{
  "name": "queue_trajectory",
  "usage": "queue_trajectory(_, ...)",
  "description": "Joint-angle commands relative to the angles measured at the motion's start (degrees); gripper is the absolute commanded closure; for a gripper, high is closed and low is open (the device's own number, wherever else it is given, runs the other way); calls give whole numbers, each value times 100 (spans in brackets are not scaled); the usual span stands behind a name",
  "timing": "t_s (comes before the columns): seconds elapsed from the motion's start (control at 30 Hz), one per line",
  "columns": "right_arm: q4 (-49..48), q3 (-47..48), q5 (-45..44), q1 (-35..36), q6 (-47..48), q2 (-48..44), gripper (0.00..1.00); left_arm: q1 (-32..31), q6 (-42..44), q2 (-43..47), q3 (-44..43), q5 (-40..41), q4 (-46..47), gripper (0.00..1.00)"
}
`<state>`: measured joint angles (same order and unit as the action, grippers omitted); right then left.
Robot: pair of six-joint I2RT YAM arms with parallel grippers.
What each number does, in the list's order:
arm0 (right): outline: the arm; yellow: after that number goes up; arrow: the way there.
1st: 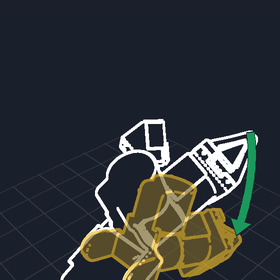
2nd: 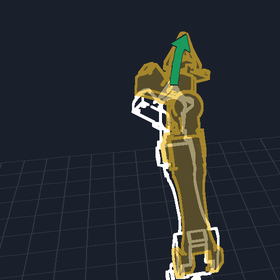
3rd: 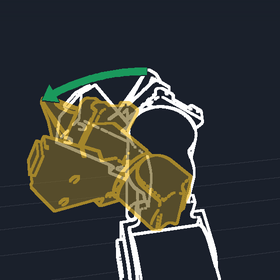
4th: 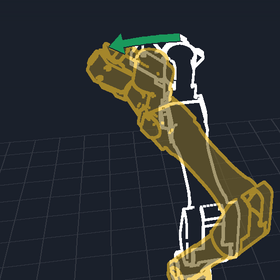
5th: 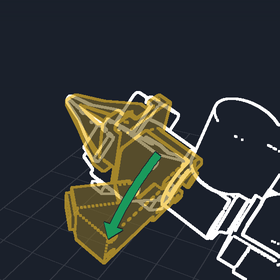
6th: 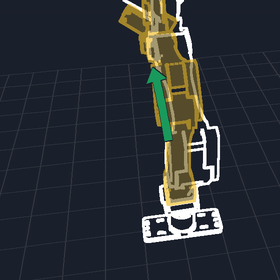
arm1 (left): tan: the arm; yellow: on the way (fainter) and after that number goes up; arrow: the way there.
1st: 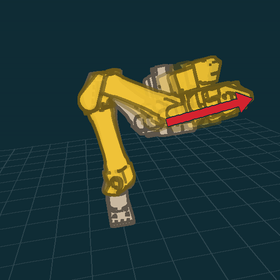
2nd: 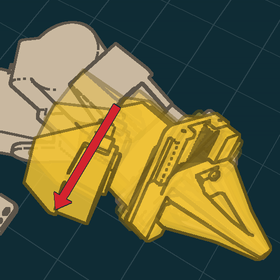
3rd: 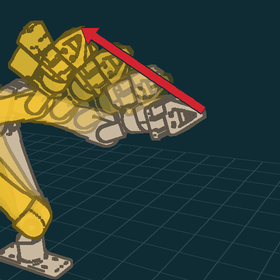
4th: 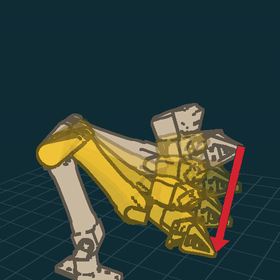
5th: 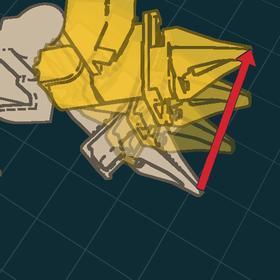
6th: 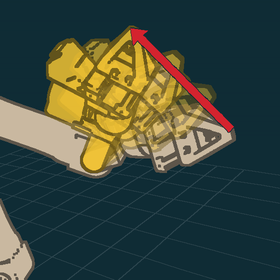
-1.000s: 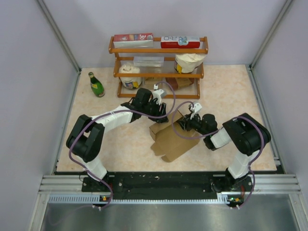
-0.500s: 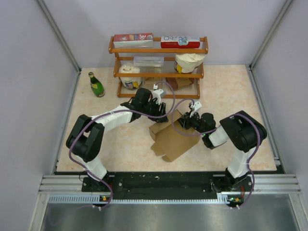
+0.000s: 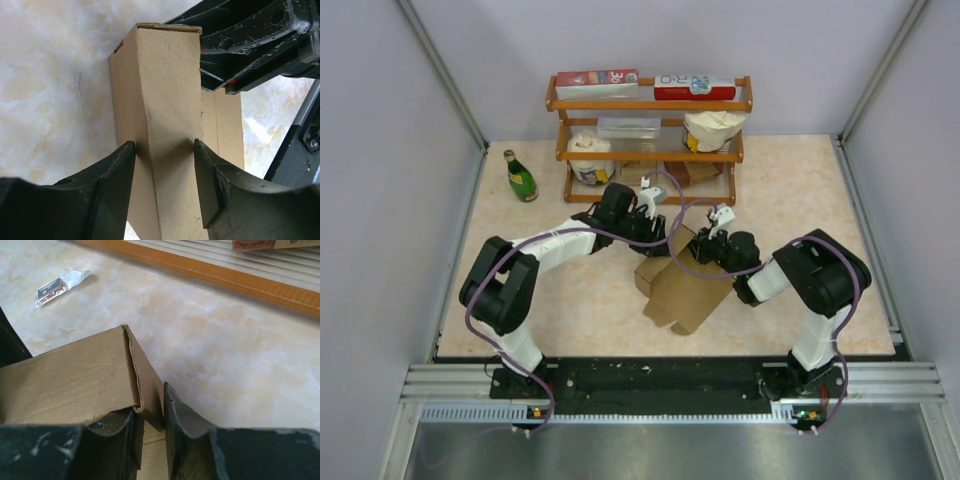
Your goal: Fold the paper box
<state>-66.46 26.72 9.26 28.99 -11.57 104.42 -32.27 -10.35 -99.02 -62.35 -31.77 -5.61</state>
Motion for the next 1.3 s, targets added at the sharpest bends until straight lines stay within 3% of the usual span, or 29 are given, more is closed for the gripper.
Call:
queue_trajectory(0.0, 203, 211, -407, 186, 32, -45, 82, -16, 24, -38, -94, -189, 112, 45)
queue_trajectory(0.37, 168, 149, -548, 230, 58, -88, 86, -7, -2, -3, -58, -181, 139, 46)
queue_trajectory(0.63, 141, -149, -65, 238, 261, -606, 60, 80, -239, 234, -15, 180, 174, 46)
queue_trajectory(0.87, 861, -386, -2, 230, 217, -1450, 57, 195, -389, 621, -32, 531, 227, 45)
queue_trajectory(1.13, 2521, -659, -582, 238, -142, -3065, 55, 212, -354, 1042, -138, 1076, -98, 43)
queue_trajectory(1.27, 4215, -379, -1143, 229, -581, -4252, 54, 186, -240, 1367, -138, 1287, -318, 41)
